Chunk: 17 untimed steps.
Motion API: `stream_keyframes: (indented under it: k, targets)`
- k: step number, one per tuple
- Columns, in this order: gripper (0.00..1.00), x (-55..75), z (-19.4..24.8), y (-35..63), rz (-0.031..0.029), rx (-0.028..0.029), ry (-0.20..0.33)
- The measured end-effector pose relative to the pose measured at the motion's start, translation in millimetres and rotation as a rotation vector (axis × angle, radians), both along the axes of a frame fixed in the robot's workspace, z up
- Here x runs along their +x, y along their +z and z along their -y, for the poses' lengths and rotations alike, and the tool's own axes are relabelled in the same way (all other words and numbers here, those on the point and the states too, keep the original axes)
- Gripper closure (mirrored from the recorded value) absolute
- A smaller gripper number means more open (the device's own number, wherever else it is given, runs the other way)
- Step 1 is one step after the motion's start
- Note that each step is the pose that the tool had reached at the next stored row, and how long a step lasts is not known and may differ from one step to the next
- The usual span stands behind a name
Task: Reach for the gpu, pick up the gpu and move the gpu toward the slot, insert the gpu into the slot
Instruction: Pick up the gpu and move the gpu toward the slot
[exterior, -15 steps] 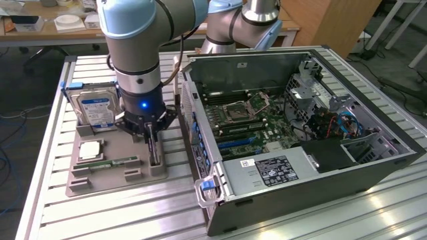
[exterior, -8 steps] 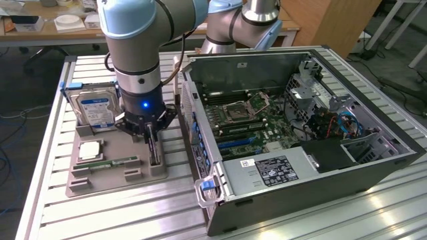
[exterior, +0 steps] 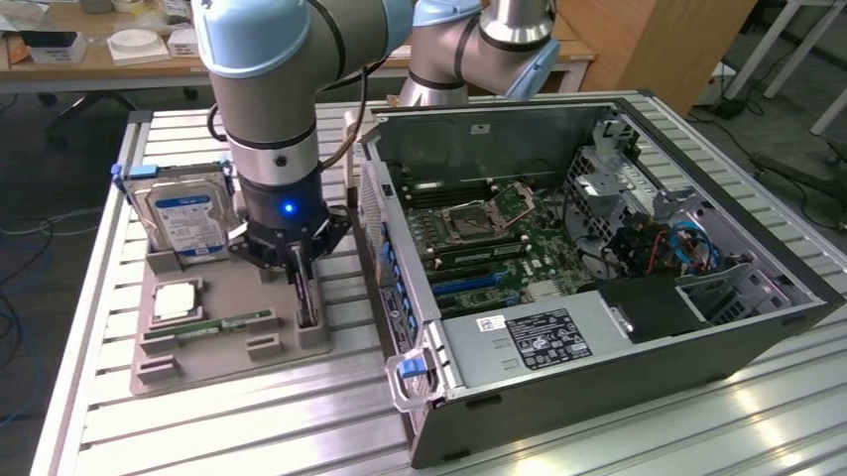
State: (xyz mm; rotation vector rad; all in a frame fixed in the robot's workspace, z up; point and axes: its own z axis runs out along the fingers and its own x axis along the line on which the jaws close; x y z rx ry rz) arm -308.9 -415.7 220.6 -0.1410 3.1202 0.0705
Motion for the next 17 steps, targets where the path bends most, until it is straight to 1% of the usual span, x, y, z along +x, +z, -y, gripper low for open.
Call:
stream_keyframes:
  k: [2,5,9,11,14,17]
  targets:
    - [0.73,-0.2,0.3,4.9,-0.0025,-0.0015,0.000]
    - [0.73,-0.2,0.3,5.7,-0.0019,-0.0003,-0.002]
    - [0.73,-0.2,0.3,7.7,-0.0021,0.0013,-0.018]
    - [0.73,-0.1,0.3,7.8,-0.0021,0.0013,-0.042]
    - [0.73,-0.2,0.3,7.8,-0.0022,0.0012,-0.093]
    - [0.73,-0.2,0.3,7.8,-0.0021,0.0011,-0.099]
